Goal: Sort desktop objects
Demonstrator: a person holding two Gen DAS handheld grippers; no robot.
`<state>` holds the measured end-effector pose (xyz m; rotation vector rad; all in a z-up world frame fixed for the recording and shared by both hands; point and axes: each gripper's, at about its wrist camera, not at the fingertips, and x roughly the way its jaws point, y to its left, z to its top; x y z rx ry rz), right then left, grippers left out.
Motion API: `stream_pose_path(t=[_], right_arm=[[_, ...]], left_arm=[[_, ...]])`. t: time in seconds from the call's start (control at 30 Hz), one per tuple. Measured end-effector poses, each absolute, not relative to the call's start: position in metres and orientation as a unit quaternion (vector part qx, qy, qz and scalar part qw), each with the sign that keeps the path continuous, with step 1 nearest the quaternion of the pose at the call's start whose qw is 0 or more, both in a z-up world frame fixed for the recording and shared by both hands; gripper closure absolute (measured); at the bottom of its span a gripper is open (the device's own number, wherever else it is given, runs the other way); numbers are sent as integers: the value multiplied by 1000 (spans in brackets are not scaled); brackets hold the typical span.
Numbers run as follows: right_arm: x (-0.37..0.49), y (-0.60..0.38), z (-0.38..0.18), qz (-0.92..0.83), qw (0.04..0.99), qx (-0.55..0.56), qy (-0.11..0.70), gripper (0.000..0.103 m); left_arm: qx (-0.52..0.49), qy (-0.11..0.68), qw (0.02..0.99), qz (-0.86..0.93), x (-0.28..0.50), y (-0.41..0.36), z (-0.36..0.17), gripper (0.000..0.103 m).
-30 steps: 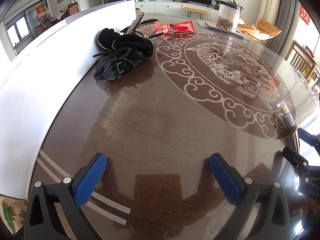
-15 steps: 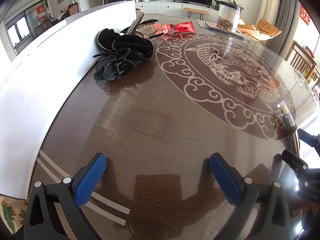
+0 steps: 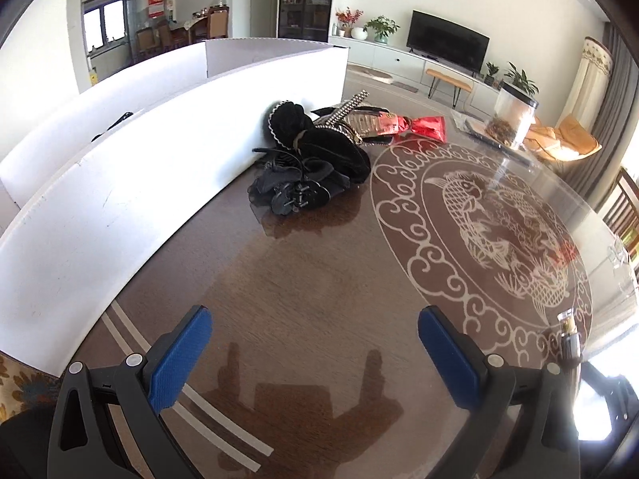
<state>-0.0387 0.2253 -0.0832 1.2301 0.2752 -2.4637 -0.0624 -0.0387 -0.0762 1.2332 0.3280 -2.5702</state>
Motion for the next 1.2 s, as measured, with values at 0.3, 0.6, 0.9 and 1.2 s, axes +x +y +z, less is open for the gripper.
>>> stream_pose_path(t=[0.3, 0.6, 0.9, 1.2], right_arm=[[-39, 223, -85, -872, 193, 439, 101, 12], [-40, 223, -85, -871, 195, 439, 99, 11], [-40, 223, -85, -871, 193, 439, 102, 11], [-40, 231, -81, -878, 189, 433, 81, 11]], left_arm=[[413, 175, 210, -868, -151, -76, -75, 0], [425, 176, 162, -873, -187, -95, -103, 11], [430, 74, -64, -898, -179, -49, -101, 62], [460, 37, -196, -865, -124, -13, -98, 41]])
